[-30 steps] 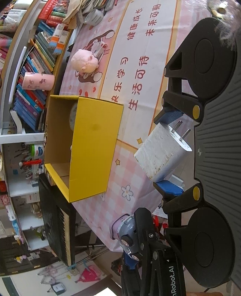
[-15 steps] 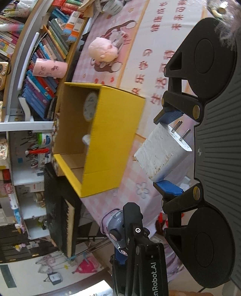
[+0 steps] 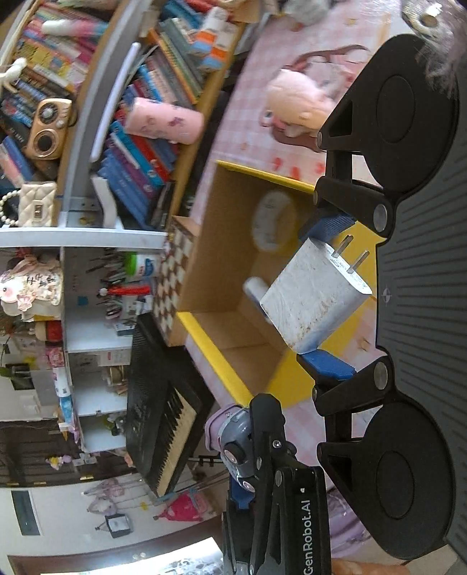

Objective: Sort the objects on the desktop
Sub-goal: 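Lower both tools into the yellow box and open them to release the items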

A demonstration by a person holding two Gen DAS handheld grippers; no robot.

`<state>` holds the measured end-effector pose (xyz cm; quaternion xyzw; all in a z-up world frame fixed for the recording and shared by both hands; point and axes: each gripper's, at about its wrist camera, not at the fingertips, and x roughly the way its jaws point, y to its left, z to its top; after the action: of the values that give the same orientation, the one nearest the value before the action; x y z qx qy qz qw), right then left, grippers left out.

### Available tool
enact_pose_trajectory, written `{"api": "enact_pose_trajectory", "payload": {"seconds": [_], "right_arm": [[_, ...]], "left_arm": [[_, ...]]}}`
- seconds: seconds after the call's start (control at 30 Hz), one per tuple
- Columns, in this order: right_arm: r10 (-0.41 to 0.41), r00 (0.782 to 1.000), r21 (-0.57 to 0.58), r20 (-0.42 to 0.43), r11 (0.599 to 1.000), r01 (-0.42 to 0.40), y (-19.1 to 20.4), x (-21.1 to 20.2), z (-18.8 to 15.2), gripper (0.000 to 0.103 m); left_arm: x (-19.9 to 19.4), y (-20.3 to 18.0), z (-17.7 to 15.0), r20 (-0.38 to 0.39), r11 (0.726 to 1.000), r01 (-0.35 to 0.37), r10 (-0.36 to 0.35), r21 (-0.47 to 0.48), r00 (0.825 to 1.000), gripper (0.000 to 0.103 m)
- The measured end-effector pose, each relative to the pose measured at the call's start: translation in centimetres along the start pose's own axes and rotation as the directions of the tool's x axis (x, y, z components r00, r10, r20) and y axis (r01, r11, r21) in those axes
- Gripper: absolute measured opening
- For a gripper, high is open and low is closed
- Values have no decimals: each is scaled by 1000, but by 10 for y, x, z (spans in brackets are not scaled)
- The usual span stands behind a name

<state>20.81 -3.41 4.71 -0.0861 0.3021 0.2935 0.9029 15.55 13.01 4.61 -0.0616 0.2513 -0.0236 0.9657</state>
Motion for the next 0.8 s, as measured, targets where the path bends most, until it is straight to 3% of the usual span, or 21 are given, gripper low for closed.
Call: {"api": "enact_pose_trajectory", "payload": {"seconds": [0.2,0.43,0.53,0.8], "right_arm": [[9,1000,-76,-2,997,-10,-21,33,23,63],[26,998,-245,-59,969,-40,-37,95,44,63],[38,995,-328,-93,942,-67,-39,121,49,63],[81,969,-527,-233,827,-196,-28,176,53,63]], "left_arm": [[41,-1,17,-15,999,-40,40,16,999,58],[102,2,28,-98,994,-83,89,65,991,58],[127,2,30,-152,991,-84,99,104,983,58],[164,12,27,-268,985,-111,142,130,953,58]]}}
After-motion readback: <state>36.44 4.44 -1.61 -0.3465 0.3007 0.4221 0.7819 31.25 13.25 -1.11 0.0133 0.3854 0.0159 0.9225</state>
